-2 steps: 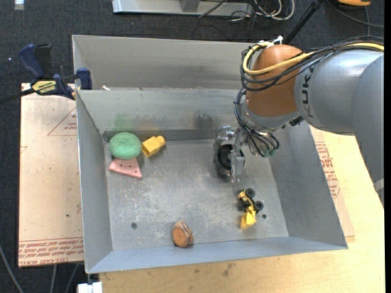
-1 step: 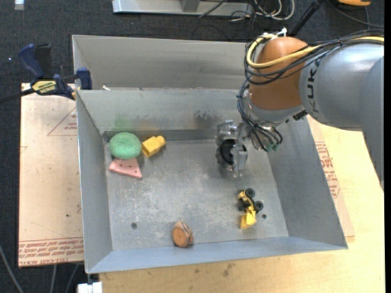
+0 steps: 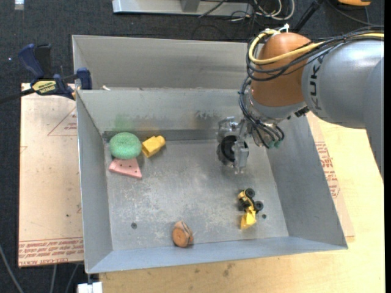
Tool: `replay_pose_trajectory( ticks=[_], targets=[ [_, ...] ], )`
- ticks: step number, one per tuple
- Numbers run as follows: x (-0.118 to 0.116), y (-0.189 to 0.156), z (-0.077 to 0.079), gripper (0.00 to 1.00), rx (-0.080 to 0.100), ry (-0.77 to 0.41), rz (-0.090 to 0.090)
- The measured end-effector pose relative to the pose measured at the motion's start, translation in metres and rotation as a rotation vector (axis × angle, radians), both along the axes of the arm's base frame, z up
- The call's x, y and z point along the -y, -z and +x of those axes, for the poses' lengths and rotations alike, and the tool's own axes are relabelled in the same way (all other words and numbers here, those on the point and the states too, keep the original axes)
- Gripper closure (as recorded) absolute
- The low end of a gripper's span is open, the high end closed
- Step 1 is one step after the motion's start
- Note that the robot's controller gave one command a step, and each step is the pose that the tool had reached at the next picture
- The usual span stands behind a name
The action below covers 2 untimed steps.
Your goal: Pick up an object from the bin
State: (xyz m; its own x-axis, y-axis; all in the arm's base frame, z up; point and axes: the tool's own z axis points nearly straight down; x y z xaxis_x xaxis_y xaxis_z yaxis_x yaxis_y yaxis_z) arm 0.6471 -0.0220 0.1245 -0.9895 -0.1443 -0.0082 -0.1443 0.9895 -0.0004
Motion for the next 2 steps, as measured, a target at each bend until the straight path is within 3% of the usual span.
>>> replay_pose_trajectory(
  ticks=[2],
  targets=[
    [-0.0002, -0.0077, -0.0013, 1.00, -0.007, 0.000, 0.000]
  ],
)
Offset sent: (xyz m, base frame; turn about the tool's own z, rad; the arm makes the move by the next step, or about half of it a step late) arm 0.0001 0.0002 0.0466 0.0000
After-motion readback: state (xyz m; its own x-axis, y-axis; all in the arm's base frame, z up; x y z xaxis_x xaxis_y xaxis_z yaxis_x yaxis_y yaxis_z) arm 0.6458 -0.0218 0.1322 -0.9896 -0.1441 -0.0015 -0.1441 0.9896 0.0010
